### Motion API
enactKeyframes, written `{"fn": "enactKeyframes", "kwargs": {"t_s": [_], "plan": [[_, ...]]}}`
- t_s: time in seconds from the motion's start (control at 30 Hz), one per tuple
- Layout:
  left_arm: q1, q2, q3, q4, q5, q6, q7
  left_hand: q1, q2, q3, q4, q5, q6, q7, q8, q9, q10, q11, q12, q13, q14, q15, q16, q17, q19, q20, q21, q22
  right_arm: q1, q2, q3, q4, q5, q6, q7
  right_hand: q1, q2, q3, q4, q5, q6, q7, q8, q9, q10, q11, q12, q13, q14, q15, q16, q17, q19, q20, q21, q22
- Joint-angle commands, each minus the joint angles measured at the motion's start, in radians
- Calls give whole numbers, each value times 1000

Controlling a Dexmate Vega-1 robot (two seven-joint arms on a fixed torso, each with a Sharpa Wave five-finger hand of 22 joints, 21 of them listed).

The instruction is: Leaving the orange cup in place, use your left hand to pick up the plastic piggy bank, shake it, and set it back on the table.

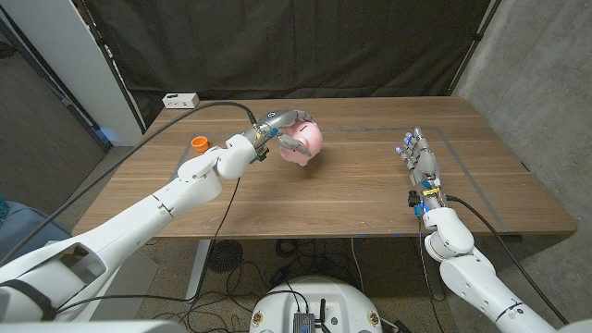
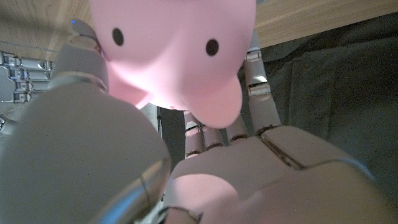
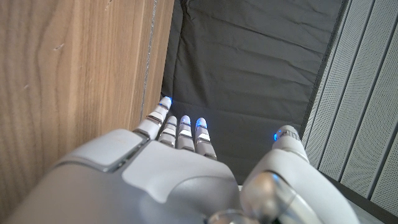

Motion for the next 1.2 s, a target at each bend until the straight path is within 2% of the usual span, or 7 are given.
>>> {"fn": "enactKeyframes", "kwargs": {"t_s": [0.03, 0.37, 0.67, 0.83, 1.03, 1.13, 1.2], "plan": [[12, 5, -12, -16, -19, -3, 8, 442, 431, 98, 14, 9, 105, 94, 9, 18, 69, 23, 20, 54, 101, -88, -2, 6, 3, -40, 6, 5, 6, -1, -2, 6, 1, 6, 9, 2, 8, 2, -5, -2, 1, -4, 6, 4, 0, -1, 8, 5, 2, 6, 9, 5, 6, 4, 0, 4], [62, -2, -90, 11, -149, -112, 104, 442, 433, 103, 15, 9, 112, 94, 10, 20, 73, 23, 18, 59, 112, -89, -2, 6, 6, -43, 8, 5, 16, -1, -3, 11, 9, 2, 16, 2, 8, 2, -6, -2, 1, -2, 6, 4, 0, 0, 8, 6, 2, 6, 9, 5, 8, 1, 0, 4], [143, 10, -209, -9, -298, -198, 184, 439, 434, 108, 17, 8, 110, 95, 9, 22, 73, 23, 15, 63, 114, -87, -5, 8, 4, -40, 9, 5, 35, -3, -6, 25, 16, 5, 34, 3, 9, 2, -6, -2, -1, 0, 5, 4, 1, 0, 8, 6, 3, 4, 9, 5, 10, 1, 1, 4], [218, 22, -298, -46, -374, -216, 238, 439, 441, 112, 20, 8, 108, 94, 6, 22, 70, 26, 13, 65, 112, -87, -7, 10, 1, -37, 9, 5, 50, -8, -8, 40, 25, 8, 57, 3, 8, 1, -6, -2, 0, 1, 5, 4, 2, 1, 9, 6, 6, 3, 10, 5, 14, -1, 2, 4], [351, 17, -438, -83, -476, -268, 333, 436, 444, 116, 22, 8, 107, 93, 4, 21, 69, 25, 10, 68, 112, -88, -9, 11, -3, -36, 8, 4, 80, -11, -12, 67, 51, 6, 96, 3, 9, 1, -7, -2, 1, 2, 6, 4, 3, 1, 9, 6, 6, 1, 10, 5, 15, 0, 2, 4], [442, -17, -532, -79, -556, -344, 393, 435, 443, 117, 22, 8, 109, 91, 3, 20, 70, 24, 9, 69, 114, -88, -10, 11, -3, -35, 8, 4, 105, -15, -18, 92, 64, 8, 129, 4, 9, 1, -7, -2, 2, 2, 6, 4, 3, 1, 9, 7, 6, 1, 10, 5, 15, -1, 2, 4], [464, -35, -558, -74, -582, -372, 400, 434, 443, 118, 22, 7, 109, 91, 3, 20, 72, 23, 10, 69, 116, -88, -10, 12, -4, -35, 8, 4, 111, -16, -20, 98, 70, 7, 138, 4, 9, 1, -7, -2, 2, 3, 6, 4, 3, 1, 9, 7, 7, 2, 10, 5, 15, -1, 2, 4]]}}
